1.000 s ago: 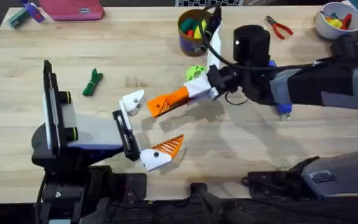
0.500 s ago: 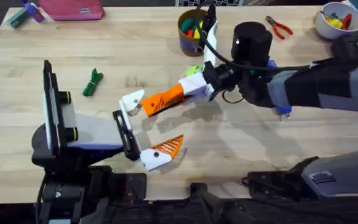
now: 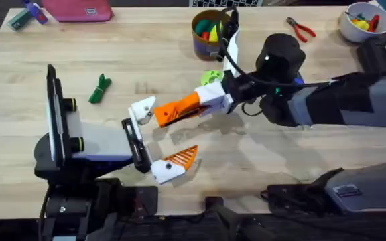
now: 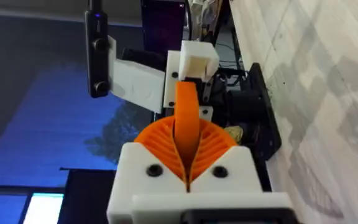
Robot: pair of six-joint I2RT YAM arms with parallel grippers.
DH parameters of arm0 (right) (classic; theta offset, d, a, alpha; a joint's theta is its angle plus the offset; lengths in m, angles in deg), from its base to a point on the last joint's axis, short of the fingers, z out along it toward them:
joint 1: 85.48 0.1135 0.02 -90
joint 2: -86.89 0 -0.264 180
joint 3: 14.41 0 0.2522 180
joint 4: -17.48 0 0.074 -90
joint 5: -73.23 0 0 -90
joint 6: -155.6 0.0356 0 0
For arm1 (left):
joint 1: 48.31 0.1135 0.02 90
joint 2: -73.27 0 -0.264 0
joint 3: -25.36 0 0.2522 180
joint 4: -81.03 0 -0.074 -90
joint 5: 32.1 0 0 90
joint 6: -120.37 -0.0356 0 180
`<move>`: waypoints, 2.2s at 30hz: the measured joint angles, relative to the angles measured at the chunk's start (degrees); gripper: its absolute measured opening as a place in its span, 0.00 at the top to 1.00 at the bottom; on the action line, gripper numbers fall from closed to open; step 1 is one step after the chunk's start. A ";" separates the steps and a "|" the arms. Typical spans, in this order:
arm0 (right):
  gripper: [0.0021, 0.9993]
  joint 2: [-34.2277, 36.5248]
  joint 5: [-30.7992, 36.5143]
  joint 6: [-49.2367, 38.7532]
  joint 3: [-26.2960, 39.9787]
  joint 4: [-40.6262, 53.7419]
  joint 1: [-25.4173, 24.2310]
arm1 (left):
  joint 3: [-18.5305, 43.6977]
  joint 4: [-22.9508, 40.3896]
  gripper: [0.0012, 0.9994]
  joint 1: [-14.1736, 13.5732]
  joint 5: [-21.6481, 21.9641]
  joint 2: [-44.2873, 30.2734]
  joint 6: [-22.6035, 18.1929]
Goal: Pick up the gripper from the table and insert it into the empty holder that is missing its gripper. Then pick up a screw, insert it into the mounting hole, and use the screwdriver to tighten it. Finally, clean up the table by picking up the vegetable and placing it into the bucket.
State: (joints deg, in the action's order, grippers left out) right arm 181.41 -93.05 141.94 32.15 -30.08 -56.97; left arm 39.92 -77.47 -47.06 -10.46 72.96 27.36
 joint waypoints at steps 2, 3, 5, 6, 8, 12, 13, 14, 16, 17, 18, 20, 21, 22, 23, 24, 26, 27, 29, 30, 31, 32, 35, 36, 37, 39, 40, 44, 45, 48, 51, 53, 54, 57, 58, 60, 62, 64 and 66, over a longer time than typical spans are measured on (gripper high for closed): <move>0.99 0.10 0.31 0.23 0.00 -0.07 0.05 | 0.00 -0.01 0.01 0.00 0.00 -0.01 -0.01; 0.99 0.35 0.60 0.35 -0.02 -0.20 0.12 | 0.00 0.00 0.01 0.00 0.00 -0.01 0.00; 0.99 1.15 1.31 0.38 0.00 -0.43 0.49 | 0.00 -0.01 0.01 0.00 0.00 -0.01 0.01; 0.99 1.69 1.65 0.42 -0.01 -0.71 0.79 | 0.00 0.00 0.01 0.00 0.00 -0.01 0.01; 0.99 2.65 2.00 0.40 -0.02 -1.26 1.40 | 0.00 -0.01 0.01 0.00 0.02 0.01 -0.01; 0.99 3.21 2.15 0.36 -0.02 -1.31 1.97 | 0.00 -0.01 0.01 0.00 0.04 -0.01 0.01; 0.99 3.21 2.21 0.35 -0.02 -1.36 1.97 | 0.00 -0.01 0.01 0.00 0.04 0.00 -0.01; 0.99 3.21 2.35 0.34 -0.02 -1.37 1.97 | 0.00 -0.01 0.01 0.00 0.04 0.00 -0.01; 0.99 3.21 2.57 0.29 -0.02 -1.48 1.97 | 0.00 -0.01 0.01 0.00 0.11 -0.01 -0.01; 0.99 3.21 2.62 0.24 -0.02 -1.64 1.97 | 0.00 -0.01 0.01 0.00 0.15 -0.01 -0.01; 0.99 3.21 2.74 0.18 -0.02 -1.89 1.97 | 0.00 -0.01 0.01 0.00 0.20 -0.01 -0.01; 0.99 3.21 2.79 0.14 -0.02 -2.52 1.97 | 0.00 -0.01 0.01 0.00 0.25 -0.01 -0.01; 0.99 3.21 2.81 0.14 -0.02 -2.55 1.97 | 0.00 -0.01 0.01 0.00 0.28 -0.01 -0.01; 0.99 3.21 2.83 0.14 -0.02 -2.57 1.97 | 0.00 -0.01 0.01 0.00 0.28 -0.01 -0.01; 0.99 3.21 2.86 0.15 -0.02 -2.80 1.97 | 0.00 -0.01 0.01 0.00 0.29 0.00 -0.01; 0.99 3.21 2.91 0.12 -0.02 -3.35 1.99 | 0.00 -0.03 0.01 0.00 0.36 -0.01 -0.01; 0.99 3.21 3.43 0.04 0.00 -4.17 2.03 | 0.00 -0.01 0.01 -0.01 0.13 -0.01 -0.01; 0.99 3.21 3.51 -0.03 0.00 -4.18 2.02 | 0.00 0.00 0.01 0.00 0.11 -0.01 0.01; 0.99 3.21 3.84 -0.08 0.00 -4.19 2.01 | 0.00 -0.01 0.01 0.00 0.02 0.01 -0.01; 0.99 3.21 4.03 -0.07 0.00 -4.18 2.01 | 0.00 -0.01 0.01 0.00 0.00 0.01 -0.01; 0.99 3.21 4.11 -0.08 0.00 -4.19 2.01 | 0.00 -0.01 0.01 0.00 0.00 -0.01 -0.01; 0.99 3.21 4.32 -0.08 0.00 -4.19 2.01 | 0.00 -0.01 0.01 0.00 0.00 -0.01 -0.01; 0.99 3.21 4.91 -0.08 0.00 -4.14 2.03 | 0.00 -0.01 0.01 0.00 0.00 -0.01 -0.01; 0.99 3.21 5.20 -0.08 0.00 -4.12 2.04 | 0.00 -0.01 0.01 0.00 0.00 0.00 -0.01; 0.99 3.21 5.66 -0.08 0.00 -4.12 2.10 | 0.00 -0.01 0.01 0.00 0.00 0.00 0.00; 0.99 3.21 6.51 -0.08 0.00 -4.13 2.36 | 0.00 0.01 0.01 0.00 0.00 -0.01 0.01; 0.99 3.21 6.92 -0.08 0.00 -4.14 2.51 | 0.00 0.01 0.01 0.00 0.00 -0.01 0.01; 0.99 3.21 8.05 -0.10 0.14 -4.12 3.35 | 0.00 0.00 0.01 0.00 0.02 -0.01 0.00; 0.99 3.21 8.18 -0.10 0.26 -4.06 3.54 | 0.00 -0.01 0.01 0.00 0.02 -0.01 -0.01; 0.99 3.21 8.91 -0.12 0.73 -3.68 4.07 | 0.00 -0.01 0.01 0.00 0.02 -0.01 -0.22; 0.99 3.21 9.64 -0.12 0.85 -3.43 4.56 | 0.00 -0.01 0.01 0.00 0.02 0.00 -0.43; 0.99 3.21 10.34 -0.12 0.90 -3.24 5.00 | 0.00 -0.01 0.01 0.00 0.02 0.00 -0.44; 0.99 3.21 10.65 -0.12 0.93 -3.03 5.23 | 0.00 -0.01 0.01 0.00 0.02 -0.01 -0.43; 0.99 3.21 11.83 -0.12 1.05 -2.92 6.01 | 0.00 0.00 0.01 0.00 0.02 0.00 -0.43; 0.99 3.21 12.10 -0.12 1.07 -2.90 6.21 | 0.00 -0.01 0.01 0.00 0.02 -0.01 -0.42; 0.99 3.21 12.55 -0.12 1.07 -2.90 6.35 | 0.00 0.00 0.01 0.00 0.02 -0.01 -0.43; 0.99 3.21 12.92 -0.12 1.09 -2.92 6.36 | 0.00 -0.01 0.01 0.00 0.02 -0.01 -0.43; 0.99 3.21 13.39 -0.12 1.10 -2.92 6.54 | 0.00 -0.01 0.01 0.00 0.02 0.00 -0.43; 0.99 3.21 13.76 -0.12 1.11 -2.90 6.75 | 0.00 -0.01 0.01 0.00 0.09 -0.01 -0.43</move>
State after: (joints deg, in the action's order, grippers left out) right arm 184.63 -79.29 141.82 33.26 -32.98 -50.21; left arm 39.92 -77.49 -47.06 -10.38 72.95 26.93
